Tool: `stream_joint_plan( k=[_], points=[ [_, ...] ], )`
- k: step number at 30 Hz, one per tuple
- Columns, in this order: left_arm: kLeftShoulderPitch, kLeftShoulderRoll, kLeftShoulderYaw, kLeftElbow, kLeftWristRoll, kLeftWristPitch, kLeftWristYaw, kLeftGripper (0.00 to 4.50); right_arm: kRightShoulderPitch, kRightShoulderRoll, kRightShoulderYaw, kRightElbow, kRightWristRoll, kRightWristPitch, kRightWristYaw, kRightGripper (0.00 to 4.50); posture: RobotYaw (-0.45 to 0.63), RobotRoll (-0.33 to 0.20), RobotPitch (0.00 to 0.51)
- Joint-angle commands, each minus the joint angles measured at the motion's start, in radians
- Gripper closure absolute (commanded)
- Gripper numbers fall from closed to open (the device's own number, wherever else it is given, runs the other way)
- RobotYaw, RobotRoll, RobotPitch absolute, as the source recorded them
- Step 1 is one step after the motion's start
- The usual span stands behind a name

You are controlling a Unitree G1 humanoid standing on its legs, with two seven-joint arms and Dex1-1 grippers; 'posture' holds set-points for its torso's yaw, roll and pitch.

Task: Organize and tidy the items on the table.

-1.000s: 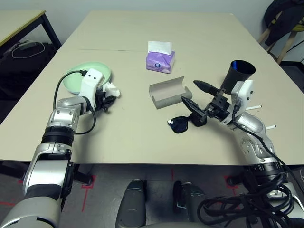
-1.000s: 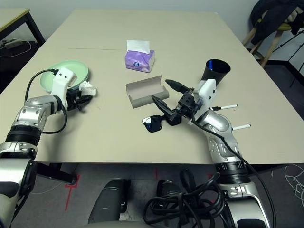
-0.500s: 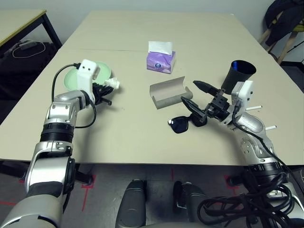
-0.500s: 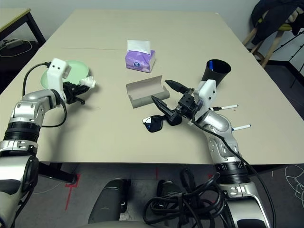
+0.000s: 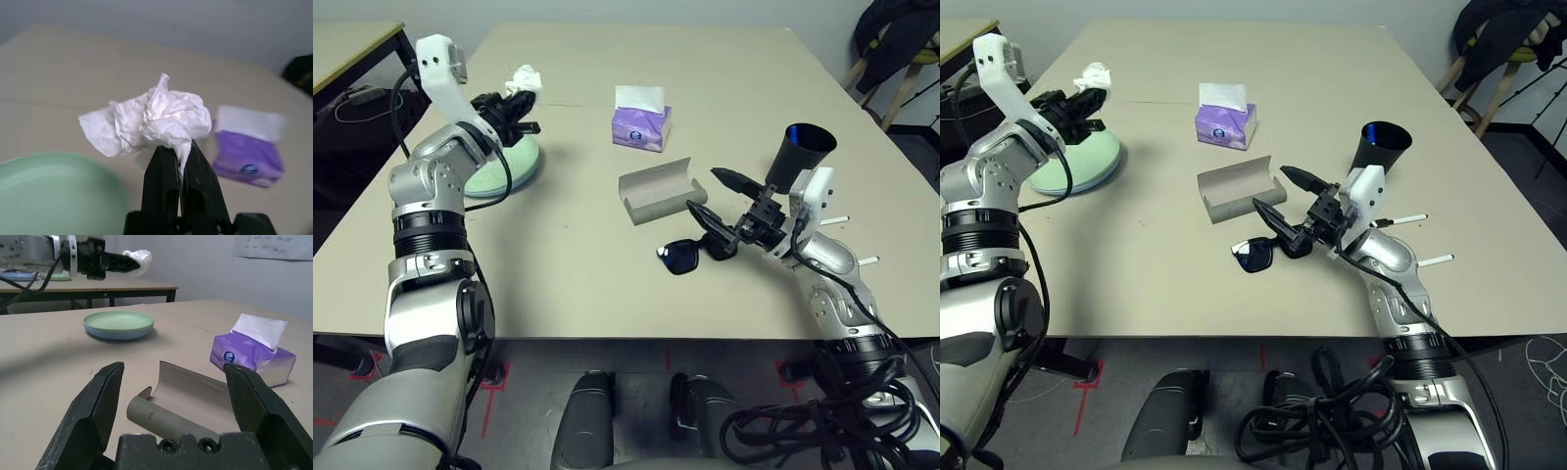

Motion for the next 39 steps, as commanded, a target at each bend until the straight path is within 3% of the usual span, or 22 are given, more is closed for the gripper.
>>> stream_joint_plan(
  k=[1,13,25,30,34,39],
  points=[
    [-0.025,0.022,-0.041,0.102,0.070,-0.046,0.066,4.47,0.003,0.004,-0.019,0.006,0.005,-0.001,-0.016,0.00,0.14,0.000,0.090],
    [-0.020,0.054,-0.114,0.270,0.168,-0.115,0.120,4.47,0.002,0.000,-0.011,0.001,0.004,-0.001,-0.007,0.00,0.14,0.000,0.092],
    [-0.033,0.057,-0.147,0.316,0.199,-0.160,0.094,0.01,0.003,-0.001,-0.011,-0.007,0.004,0.005,-0.009,0.00,0.14,0.000,0.093],
    [-0.025,0.041,-0.130,0.295,0.167,-0.194,0.044,0.01,0.001,0.000,-0.011,-0.010,0.003,0.010,-0.016,0.00,0.14,0.000,0.096],
    [0.036,0.029,-0.159,0.201,0.124,-0.212,-0.210,0.01,0.002,-0.001,-0.009,-0.018,0.003,0.021,-0.022,0.00,0.14,0.000,0.102],
    [0.219,0.027,-0.202,-0.078,0.031,-0.191,-0.534,0.01,0.000,-0.020,-0.007,-0.035,0.001,0.047,-0.017,0.00,0.15,0.000,0.120]
  ],
)
